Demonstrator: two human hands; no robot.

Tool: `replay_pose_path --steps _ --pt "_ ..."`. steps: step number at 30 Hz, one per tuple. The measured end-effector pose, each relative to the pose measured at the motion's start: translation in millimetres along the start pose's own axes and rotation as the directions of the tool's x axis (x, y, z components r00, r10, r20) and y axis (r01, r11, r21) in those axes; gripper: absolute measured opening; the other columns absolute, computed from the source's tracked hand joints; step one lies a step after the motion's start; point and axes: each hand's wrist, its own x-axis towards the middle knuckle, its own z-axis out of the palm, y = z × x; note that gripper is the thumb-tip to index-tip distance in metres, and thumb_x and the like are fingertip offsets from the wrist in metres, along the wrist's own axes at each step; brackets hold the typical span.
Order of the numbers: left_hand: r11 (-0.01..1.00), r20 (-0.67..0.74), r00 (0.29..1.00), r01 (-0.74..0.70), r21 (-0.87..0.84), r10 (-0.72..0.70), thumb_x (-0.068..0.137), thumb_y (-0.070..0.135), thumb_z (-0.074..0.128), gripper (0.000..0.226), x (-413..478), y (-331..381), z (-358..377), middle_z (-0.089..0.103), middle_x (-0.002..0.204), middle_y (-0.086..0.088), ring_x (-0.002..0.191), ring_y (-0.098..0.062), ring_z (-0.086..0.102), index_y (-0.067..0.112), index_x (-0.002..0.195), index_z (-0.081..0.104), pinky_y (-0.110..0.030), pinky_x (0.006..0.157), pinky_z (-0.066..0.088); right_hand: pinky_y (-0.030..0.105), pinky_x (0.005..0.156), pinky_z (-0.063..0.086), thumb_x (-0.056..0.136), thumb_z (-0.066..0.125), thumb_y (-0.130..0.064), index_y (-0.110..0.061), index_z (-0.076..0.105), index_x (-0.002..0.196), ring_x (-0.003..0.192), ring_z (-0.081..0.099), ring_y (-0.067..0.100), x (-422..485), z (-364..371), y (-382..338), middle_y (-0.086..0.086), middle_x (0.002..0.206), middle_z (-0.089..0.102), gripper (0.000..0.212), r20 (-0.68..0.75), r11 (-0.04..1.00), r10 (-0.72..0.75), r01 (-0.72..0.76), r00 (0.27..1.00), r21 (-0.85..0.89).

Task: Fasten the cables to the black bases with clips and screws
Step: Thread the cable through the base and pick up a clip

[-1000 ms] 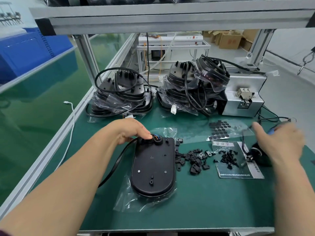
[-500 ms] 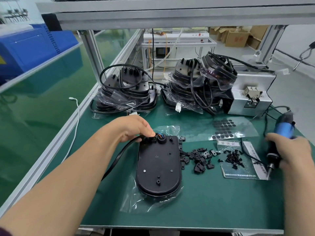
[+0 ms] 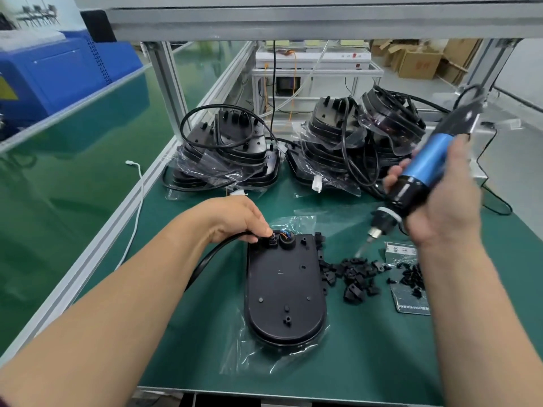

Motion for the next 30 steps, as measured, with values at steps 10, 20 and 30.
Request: replay_pose_path --steps 10,20,30 --pt "0.994 -0.011 0.998 -0.067 -0.084 0.066 0.085 -0.008 0.063 0.014 -6 -7 4 0.065 0.069 -0.003 0.063 -0.005 0.063 0.001 0.074 0.063 -0.014 0.057 0.05 0.034 0.062 0.05 0.095 0.048 -0.053 -0.005 0.046 0.125 0.063 0.053 0.02 -13 85 71 0.009 0.081 0.055 0.057 0.227 0.992 -0.101 0.114 0.969 -0.046" --pt "0.992 -0.133 0.985 -0.117 -0.055 0.109 0.079 -0.012 0.067 0.019 -8 -9 12 0.063 0.066 -0.009 0.063 -0.012 0.061 0.001 0.065 0.062 -0.017 0.055 0.05 0.042 0.064 0.049 0.096 0.043 -0.054 -0.016 0.043 0.096 0.061 0.058 0.02 -22 87 101 -0.005 0.07 0.062 0.038 0.338 0.922 -0.226 0.312 0.914 -0.227" --pt "0.995 -0.119 0.99 -0.082 -0.054 0.075 0.078 -0.014 0.066 0.021 -9 -5 12 0.063 0.082 -0.018 0.069 -0.018 0.06 0.001 0.063 0.061 -0.016 0.054 0.053 0.044 0.064 0.05 0.098 0.041 -0.047 -0.021 0.044 0.095 0.062 0.057 0.022 -24 89 95 -0.005 0.068 0.061 0.027 0.362 0.883 -0.303 0.402 0.882 -0.241"
